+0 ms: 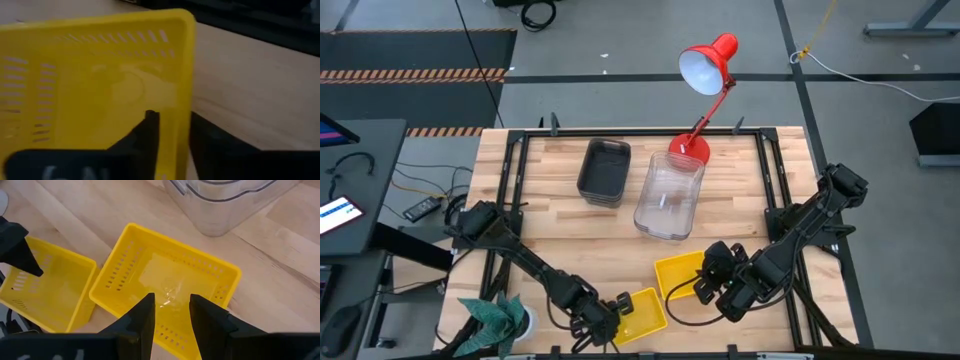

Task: Stack baskets by color
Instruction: Stack the left yellow bin on the right yellow bin

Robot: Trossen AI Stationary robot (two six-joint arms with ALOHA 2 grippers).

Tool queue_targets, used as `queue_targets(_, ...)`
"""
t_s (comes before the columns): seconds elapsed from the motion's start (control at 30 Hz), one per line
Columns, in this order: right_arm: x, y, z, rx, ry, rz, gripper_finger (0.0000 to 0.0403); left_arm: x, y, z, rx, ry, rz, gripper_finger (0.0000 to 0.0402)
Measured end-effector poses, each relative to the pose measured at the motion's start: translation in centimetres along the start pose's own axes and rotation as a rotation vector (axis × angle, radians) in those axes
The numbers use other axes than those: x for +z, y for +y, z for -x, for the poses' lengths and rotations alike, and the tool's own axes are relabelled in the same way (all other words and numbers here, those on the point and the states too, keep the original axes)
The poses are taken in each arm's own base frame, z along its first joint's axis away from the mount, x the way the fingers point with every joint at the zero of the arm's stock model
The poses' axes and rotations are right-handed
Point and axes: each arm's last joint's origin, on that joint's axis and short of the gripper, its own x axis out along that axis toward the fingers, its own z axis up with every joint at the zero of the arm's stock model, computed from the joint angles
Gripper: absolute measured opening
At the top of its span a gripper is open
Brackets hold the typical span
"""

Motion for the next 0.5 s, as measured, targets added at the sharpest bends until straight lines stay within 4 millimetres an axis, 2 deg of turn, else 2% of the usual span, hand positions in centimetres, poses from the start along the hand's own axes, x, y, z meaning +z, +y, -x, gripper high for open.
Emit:
queue_targets(0.2,0.0,0.0,0.0,-0.001,0.006,0.0,0.0126,-0.2,-0.1,0.3,-0.02,0.024,0.001,0.0012)
queue_targets(0.33,-0.2,-0.3,0.2,-0.023,0.035,0.019,0.0126,0.2,0.5,1.9,0.004,-0.01,-0.013,0.001)
queue_targets(0.5,-0.1,-1.4,1.5,-0.06,0.04,0.024,0.0126,0.2,0.9,5.4,-0.022,-0.022,-0.056,0.0005)
